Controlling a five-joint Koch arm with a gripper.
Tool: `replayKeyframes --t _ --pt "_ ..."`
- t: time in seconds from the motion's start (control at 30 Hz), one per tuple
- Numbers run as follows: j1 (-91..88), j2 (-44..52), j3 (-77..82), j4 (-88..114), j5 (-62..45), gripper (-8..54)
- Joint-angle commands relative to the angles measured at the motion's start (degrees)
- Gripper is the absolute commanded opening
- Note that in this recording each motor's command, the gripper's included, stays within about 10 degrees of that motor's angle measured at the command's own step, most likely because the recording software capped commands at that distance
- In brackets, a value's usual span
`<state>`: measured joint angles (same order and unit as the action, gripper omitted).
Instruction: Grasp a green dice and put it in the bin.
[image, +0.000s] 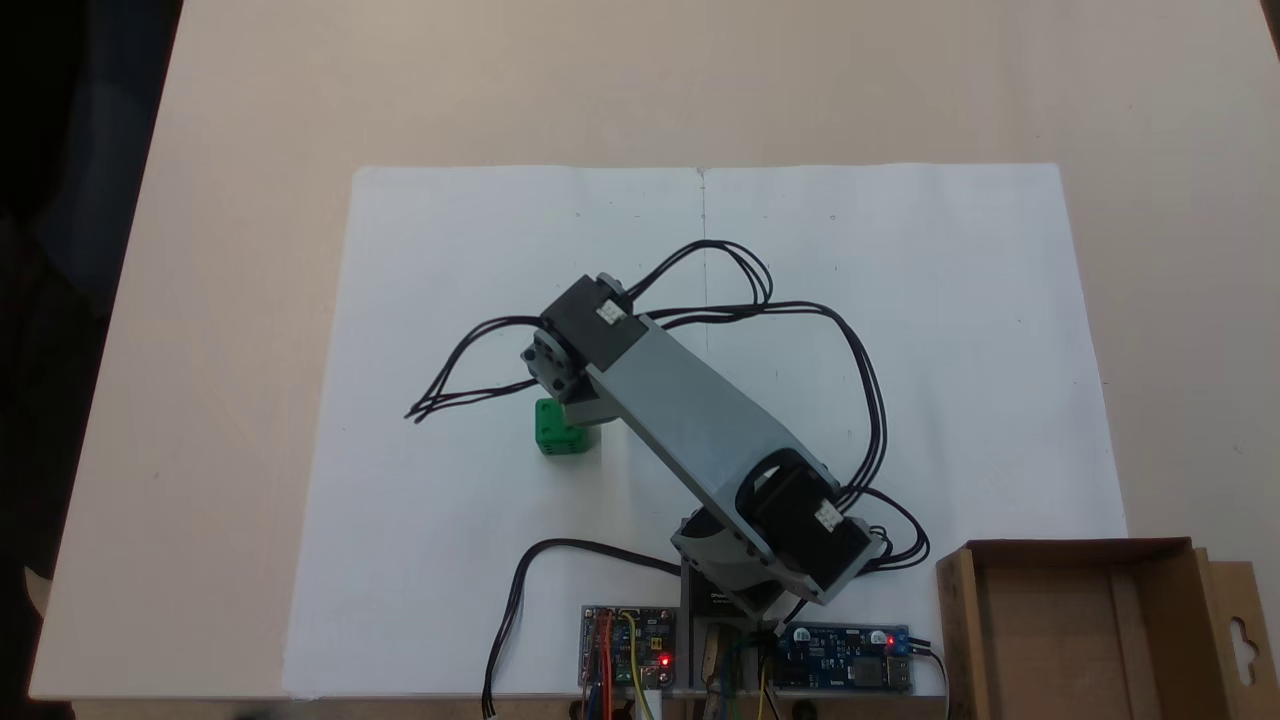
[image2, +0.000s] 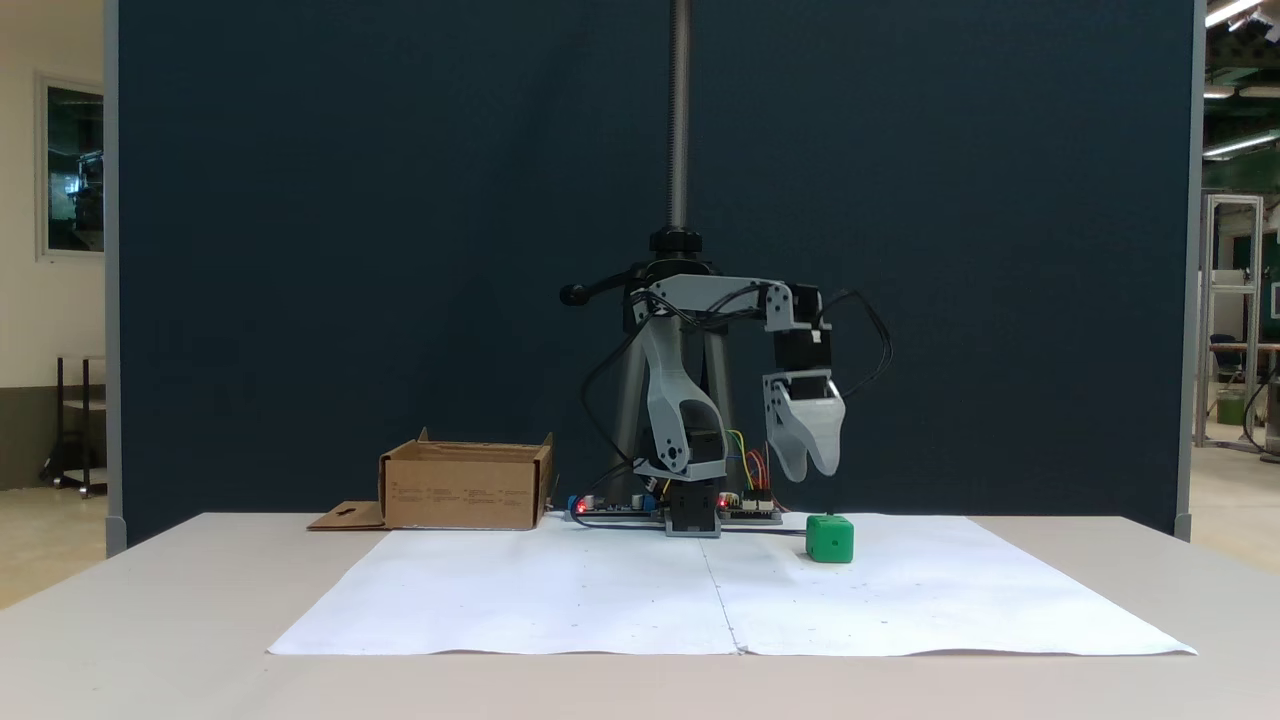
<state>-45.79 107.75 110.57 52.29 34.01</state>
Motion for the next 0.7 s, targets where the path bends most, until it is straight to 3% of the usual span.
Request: replayKeyframes --t 0.0,0.2,0.67 --pt "-1.3 3.2 -2.5 1.6 9.5 42.5" --pt "-2.7 3.7 -2.5 1.1 19.2 42.4" --pt "-9.5 7.6 0.7 -1.8 19.3 42.3"
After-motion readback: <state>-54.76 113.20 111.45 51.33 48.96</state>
